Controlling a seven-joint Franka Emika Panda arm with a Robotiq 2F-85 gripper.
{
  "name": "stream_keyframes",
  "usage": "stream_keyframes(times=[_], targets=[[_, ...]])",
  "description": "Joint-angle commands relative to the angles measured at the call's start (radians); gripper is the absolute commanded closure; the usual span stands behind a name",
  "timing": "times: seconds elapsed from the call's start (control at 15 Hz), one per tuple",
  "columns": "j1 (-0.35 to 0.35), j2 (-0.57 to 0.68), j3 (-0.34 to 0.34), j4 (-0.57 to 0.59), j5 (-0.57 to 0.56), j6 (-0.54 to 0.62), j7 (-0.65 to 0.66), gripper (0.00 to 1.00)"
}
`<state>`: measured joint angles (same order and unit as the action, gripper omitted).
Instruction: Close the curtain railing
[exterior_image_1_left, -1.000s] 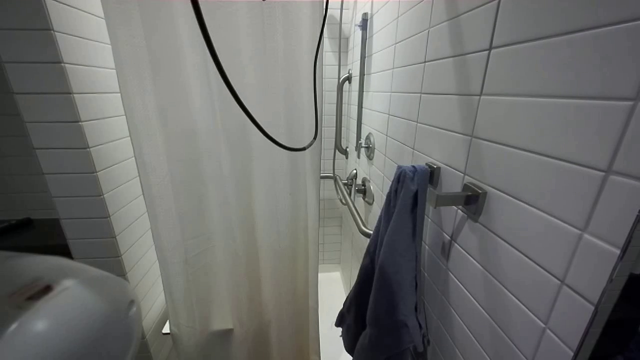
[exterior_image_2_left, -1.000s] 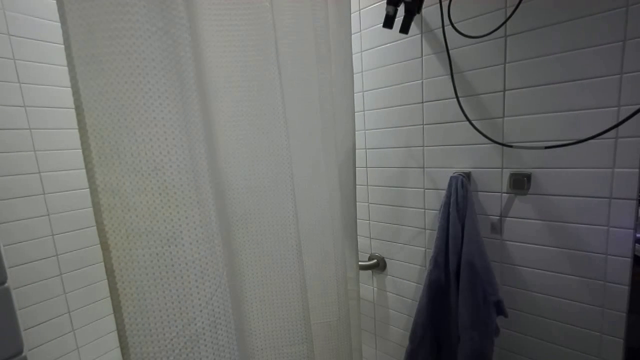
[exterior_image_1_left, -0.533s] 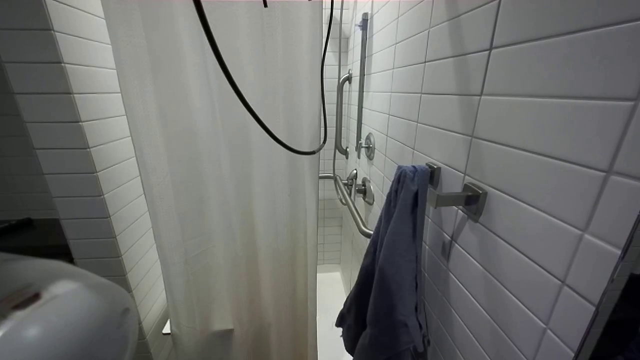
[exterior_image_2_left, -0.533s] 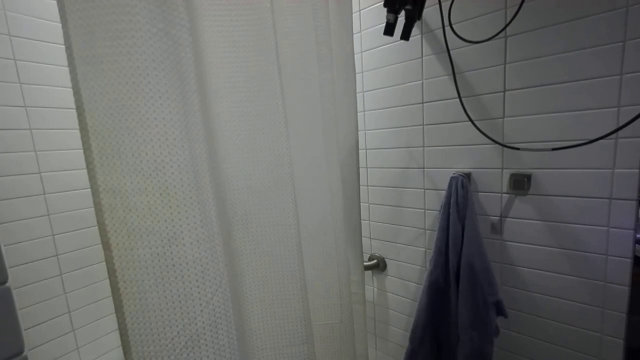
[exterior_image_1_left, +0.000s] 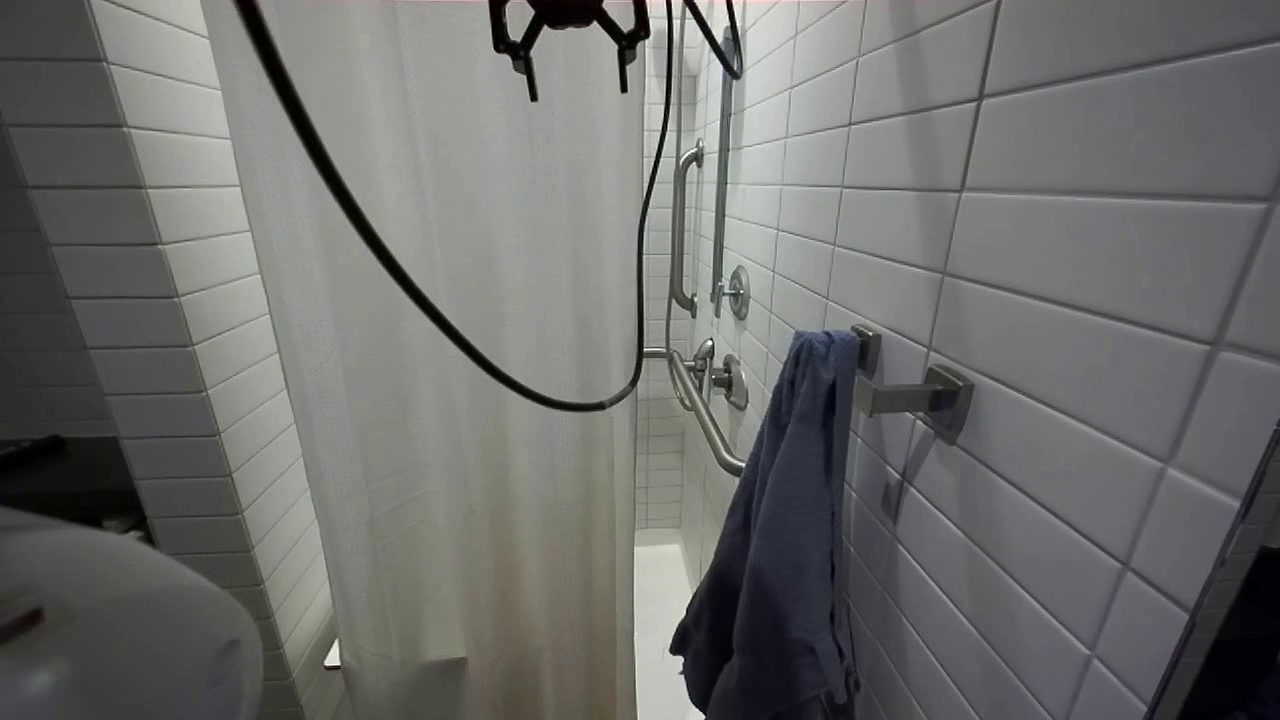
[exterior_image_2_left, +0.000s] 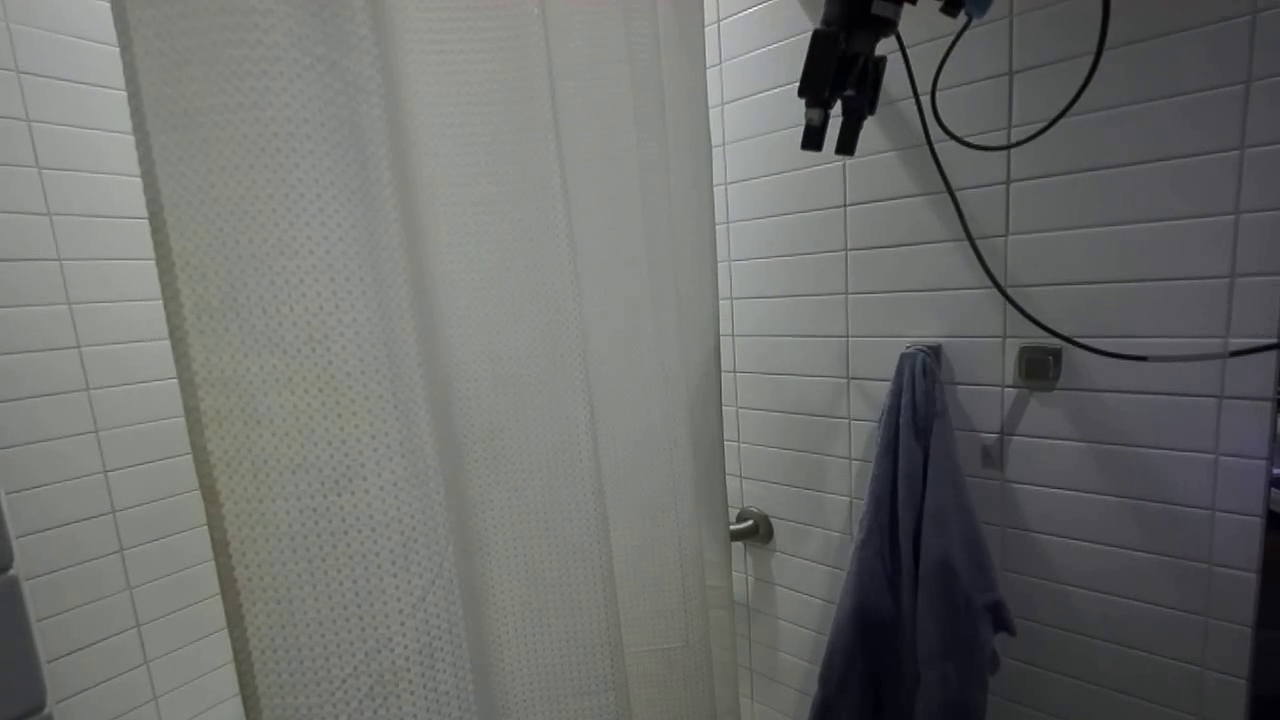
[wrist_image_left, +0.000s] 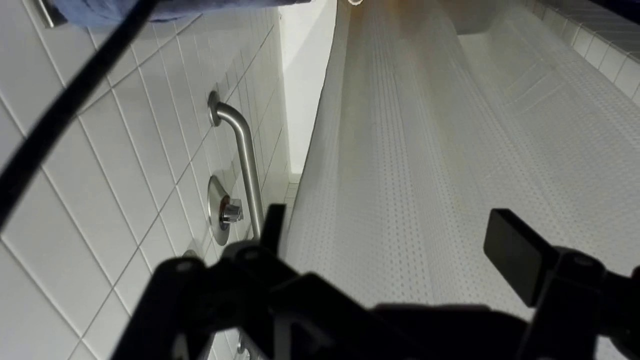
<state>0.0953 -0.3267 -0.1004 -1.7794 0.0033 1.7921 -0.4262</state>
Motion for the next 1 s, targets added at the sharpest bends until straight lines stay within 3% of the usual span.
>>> stream_keyframes(times=[0.0, 0.6, 0.73, 0.8, 0.93], targets=[[-0.021, -0.165, 0.024, -0.212, 0.007, 0.069, 0.029, 0.0], [-0.012, -0.472, 0.026, -0.615, -0.001, 0.062, 0.085, 0.0], [0.005, -0.513, 0.01, -0.663, 0.025, 0.056, 0.072, 0.0], [0.0, -0.452, 0.012, -0.601, 0.004, 0.047, 0.069, 0.0], [0.003, -0.485, 0.01, -0.639, 0.011, 0.047, 0.069, 0.0]])
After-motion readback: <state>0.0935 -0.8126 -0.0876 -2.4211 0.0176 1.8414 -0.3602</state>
